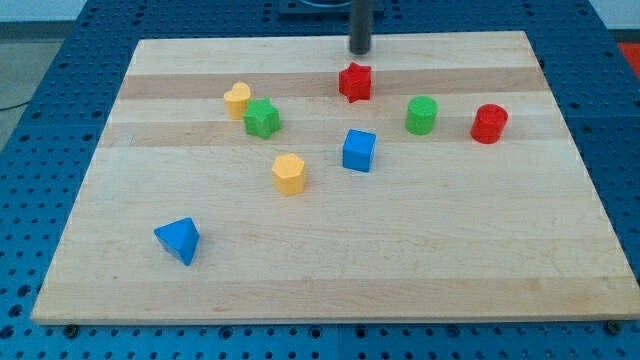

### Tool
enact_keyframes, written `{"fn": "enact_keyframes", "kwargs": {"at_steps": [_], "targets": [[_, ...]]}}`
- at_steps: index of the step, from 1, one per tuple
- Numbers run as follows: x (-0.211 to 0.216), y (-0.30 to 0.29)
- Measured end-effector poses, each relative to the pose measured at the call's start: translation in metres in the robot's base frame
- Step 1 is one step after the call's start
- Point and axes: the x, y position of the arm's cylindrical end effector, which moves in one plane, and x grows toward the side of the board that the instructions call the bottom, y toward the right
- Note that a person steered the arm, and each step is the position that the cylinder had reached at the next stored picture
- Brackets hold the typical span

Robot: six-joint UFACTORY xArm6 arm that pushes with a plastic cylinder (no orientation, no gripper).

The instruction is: Move the red star towards the top right

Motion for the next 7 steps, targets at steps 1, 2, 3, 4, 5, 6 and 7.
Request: {"fn": "enact_keyframes", "kwargs": {"at_steps": [1, 2, 3, 4, 5, 6, 7], "targets": [[0.024, -0.033], [0.069, -0.034], [0.085, -0.031], [0.088, -0.003], [0.088, 0.022], [0.087, 0.046], [0.081, 0.077]]}}
